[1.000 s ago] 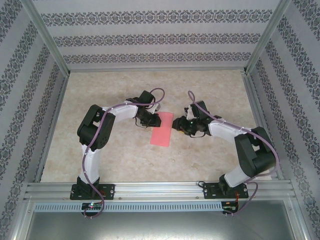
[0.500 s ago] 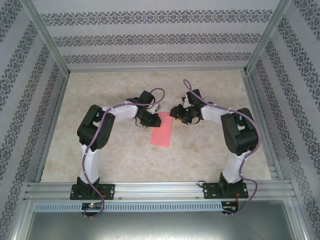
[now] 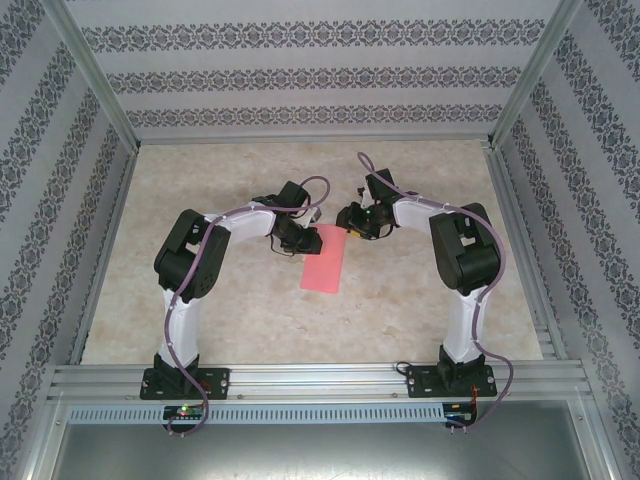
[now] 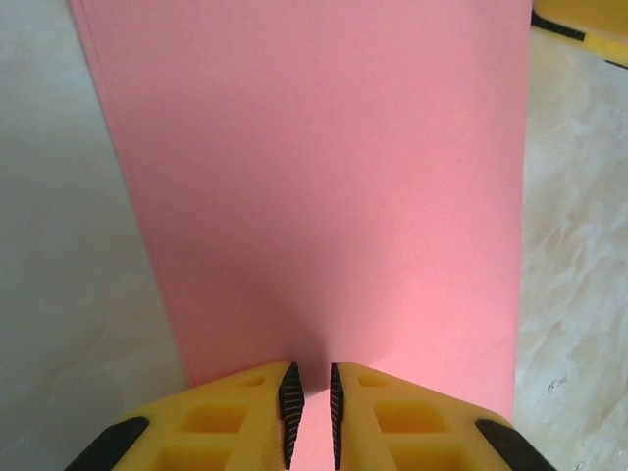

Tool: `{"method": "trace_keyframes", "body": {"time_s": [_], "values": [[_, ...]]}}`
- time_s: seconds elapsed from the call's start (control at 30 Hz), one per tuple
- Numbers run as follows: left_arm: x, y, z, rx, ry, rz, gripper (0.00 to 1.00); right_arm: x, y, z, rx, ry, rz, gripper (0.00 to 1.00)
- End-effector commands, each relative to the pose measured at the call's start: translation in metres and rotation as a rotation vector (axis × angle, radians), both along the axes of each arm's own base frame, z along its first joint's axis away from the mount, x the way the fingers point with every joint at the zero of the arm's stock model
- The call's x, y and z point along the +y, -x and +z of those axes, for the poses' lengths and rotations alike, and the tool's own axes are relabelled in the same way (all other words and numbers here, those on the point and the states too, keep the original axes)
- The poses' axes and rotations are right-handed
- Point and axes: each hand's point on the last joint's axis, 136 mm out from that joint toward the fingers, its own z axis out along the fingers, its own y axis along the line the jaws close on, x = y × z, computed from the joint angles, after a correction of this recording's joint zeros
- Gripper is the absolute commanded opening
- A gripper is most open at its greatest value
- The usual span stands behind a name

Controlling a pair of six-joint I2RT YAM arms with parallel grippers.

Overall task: Fold a paper plane with a square sheet of paper (pick it up from the middle)
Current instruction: Fold the triangle a second time at the center of the table.

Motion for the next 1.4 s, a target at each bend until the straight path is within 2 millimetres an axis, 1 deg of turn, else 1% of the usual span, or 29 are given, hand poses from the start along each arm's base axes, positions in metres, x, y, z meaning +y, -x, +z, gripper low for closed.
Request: {"method": "trace_keyframes", "body": {"time_s": [0.0, 0.17, 0.43, 0.6, 0.67, 0.77, 1.0, 1.23, 1.37], "values": [[0.036, 0.034, -0.046, 0.131, -0.182, -0.002, 0.22, 0.006, 0.003, 0.0, 0.007, -0.008, 0.041, 0.43], [0.037, 0.034, -0.046, 0.132, -0.18, -0.002, 0.23, 0.015, 0.011, 0.007, 0.002, -0.072, 0.074, 0.43], [0.035, 0.036, -0.048, 0.137, -0.168, -0.002, 0.23, 0.018, 0.021, 0.015, -0.007, -0.118, 0.115, 0.42], [0.034, 0.034, -0.046, 0.132, -0.162, -0.003, 0.23, 0.024, 0.029, 0.022, -0.019, -0.165, 0.136, 0.42], [0.033, 0.034, -0.046, 0.135, -0.16, -0.003, 0.23, 0.026, 0.033, 0.021, -0.012, -0.17, 0.139, 0.41], [0.03, 0.034, -0.042, 0.133, -0.144, -0.006, 0.23, 0.033, 0.038, 0.024, -0.01, -0.192, 0.147, 0.41], [0.026, 0.033, -0.032, 0.128, -0.114, -0.007, 0.24, 0.036, 0.046, 0.022, -0.018, -0.214, 0.156, 0.38], [0.02, 0.031, -0.02, 0.12, -0.075, -0.011, 0.26, 0.04, 0.048, 0.032, -0.058, -0.27, 0.156, 0.33], [0.016, 0.028, -0.008, 0.105, -0.052, -0.01, 0.27, 0.042, 0.049, 0.035, -0.059, -0.297, 0.158, 0.29]]}}
